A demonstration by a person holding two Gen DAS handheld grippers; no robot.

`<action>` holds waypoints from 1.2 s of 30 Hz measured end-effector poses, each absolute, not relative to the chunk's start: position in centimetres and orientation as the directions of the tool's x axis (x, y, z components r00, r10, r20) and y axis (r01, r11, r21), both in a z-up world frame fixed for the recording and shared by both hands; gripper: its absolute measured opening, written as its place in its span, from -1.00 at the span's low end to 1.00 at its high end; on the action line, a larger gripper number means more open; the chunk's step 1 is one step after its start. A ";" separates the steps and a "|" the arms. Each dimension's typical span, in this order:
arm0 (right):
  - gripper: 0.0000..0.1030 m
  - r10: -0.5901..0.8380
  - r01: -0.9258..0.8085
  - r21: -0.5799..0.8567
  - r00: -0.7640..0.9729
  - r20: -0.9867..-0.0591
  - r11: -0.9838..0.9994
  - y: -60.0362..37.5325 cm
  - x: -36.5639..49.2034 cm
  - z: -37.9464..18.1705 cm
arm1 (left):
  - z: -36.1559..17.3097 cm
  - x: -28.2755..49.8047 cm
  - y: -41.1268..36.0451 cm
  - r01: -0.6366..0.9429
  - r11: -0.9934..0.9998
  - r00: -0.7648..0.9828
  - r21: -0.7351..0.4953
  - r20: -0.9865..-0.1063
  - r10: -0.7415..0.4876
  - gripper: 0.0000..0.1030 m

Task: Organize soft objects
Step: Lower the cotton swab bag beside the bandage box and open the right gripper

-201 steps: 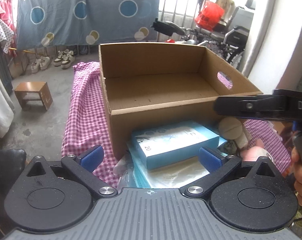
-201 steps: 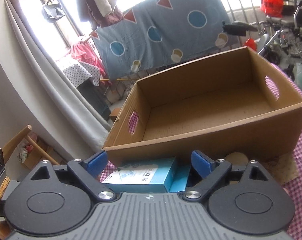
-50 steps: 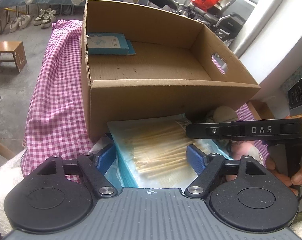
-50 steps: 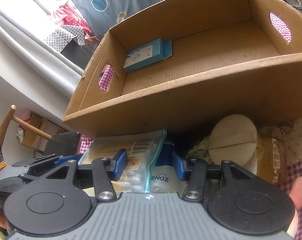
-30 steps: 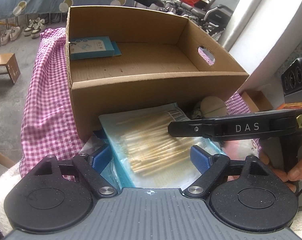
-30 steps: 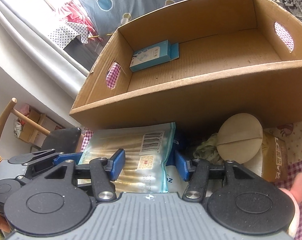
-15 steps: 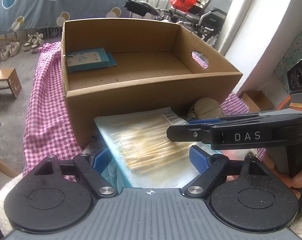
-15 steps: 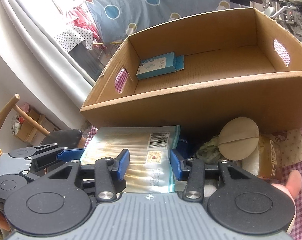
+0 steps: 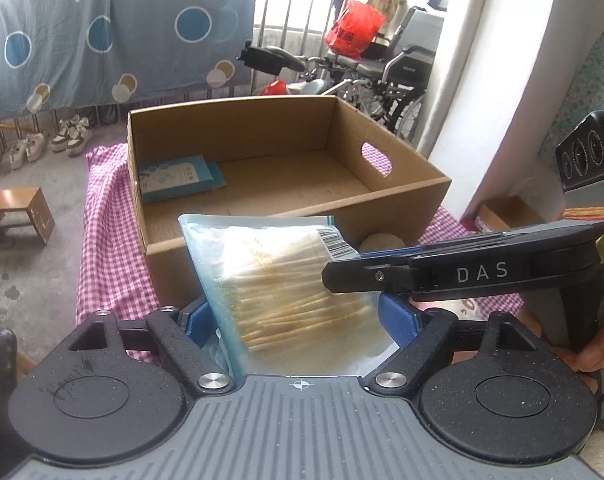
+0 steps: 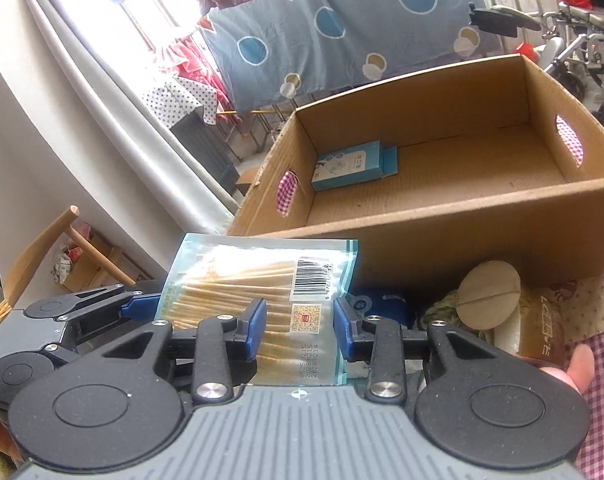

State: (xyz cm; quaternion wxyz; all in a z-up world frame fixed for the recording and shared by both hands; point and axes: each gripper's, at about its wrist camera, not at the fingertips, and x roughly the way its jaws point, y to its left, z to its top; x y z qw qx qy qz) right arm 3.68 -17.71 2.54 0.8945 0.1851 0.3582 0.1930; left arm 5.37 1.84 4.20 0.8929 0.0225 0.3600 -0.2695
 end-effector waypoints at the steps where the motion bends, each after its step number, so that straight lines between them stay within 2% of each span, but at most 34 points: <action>1: -0.24 0.486 -0.226 0.470 0.672 -0.559 0.853 -17.7 3.8 3.3 | 4.8 5.5 1.8 0.502 0.853 0.602 -0.145 -0.649 -0.465 0.62; 8: -0.24 0.549 -0.288 0.500 0.657 -0.518 0.817 -19.3 7.4 7.9 | 8.5 8.8 1.0 0.545 0.827 0.619 -0.137 -0.600 -0.507 0.61; 15: -0.25 0.564 -0.269 0.525 0.616 -0.550 0.807 -20.8 13.2 8.7 | 8.4 14.7 -0.2 0.540 0.820 0.567 -0.189 -0.638 -0.521 0.60; 24: -0.27 0.591 -0.178 0.589 0.485 -0.644 0.788 -22.5 21.9 4.3 | 4.0 22.7 -0.9 0.466 0.845 0.448 -0.262 -0.753 -0.481 0.58; 27: -0.27 0.579 -0.151 0.580 0.444 -0.684 0.800 -22.5 24.6 2.2 | 2.4 24.6 -1.2 0.425 0.879 0.443 -0.215 -0.798 -0.409 0.74; 28: -0.27 0.575 -0.141 0.578 0.431 -0.695 0.804 -22.6 25.3 1.6 | 1.9 25.2 -1.4 0.411 0.893 0.448 -0.185 -0.812 -0.374 0.91; 29: -0.27 0.568 -0.130 0.572 0.419 -0.708 0.810 -22.6 26.1 0.7 | 1.5 25.5 -1.5 0.399 0.903 0.456 -0.161 -0.819 -0.348 0.95; 33: -0.27 0.553 -0.059 0.573 0.357 -0.753 0.817 -23.0 28.8 -2.8 | 0.7 26.3 -1.7 0.382 0.920 0.474 -0.086 -0.836 -0.276 0.96; 36: -0.27 0.555 -0.001 0.583 0.310 -0.772 0.812 -23.5 29.7 -4.7 | 1.2 26.1 -1.2 0.380 0.921 0.487 -0.082 -0.829 -0.275 0.96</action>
